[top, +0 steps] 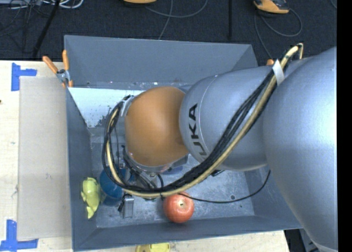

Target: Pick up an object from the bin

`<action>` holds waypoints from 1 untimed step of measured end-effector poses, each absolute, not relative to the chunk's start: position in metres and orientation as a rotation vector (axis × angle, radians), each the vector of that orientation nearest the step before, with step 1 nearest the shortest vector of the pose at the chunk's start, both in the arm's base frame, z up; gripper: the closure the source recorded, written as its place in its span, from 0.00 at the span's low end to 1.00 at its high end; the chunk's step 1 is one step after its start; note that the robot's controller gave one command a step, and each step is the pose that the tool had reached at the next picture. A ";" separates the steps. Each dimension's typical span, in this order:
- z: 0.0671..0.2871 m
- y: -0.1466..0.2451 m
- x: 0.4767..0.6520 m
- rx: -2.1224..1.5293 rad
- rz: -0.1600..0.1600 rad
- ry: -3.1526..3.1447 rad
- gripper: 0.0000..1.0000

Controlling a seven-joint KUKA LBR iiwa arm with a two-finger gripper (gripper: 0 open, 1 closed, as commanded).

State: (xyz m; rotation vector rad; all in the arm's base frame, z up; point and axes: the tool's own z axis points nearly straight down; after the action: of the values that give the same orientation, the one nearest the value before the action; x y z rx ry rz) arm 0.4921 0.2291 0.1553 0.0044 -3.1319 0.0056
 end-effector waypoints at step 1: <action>0.160 0.228 0.494 -0.003 0.001 -3.139 0.00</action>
Offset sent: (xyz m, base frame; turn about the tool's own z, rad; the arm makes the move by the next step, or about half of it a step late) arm 0.0286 -0.0089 -0.0166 0.0327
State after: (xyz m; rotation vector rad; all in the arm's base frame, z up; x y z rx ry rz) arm 0.4941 0.2282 0.1599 -0.0034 -3.1388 0.0014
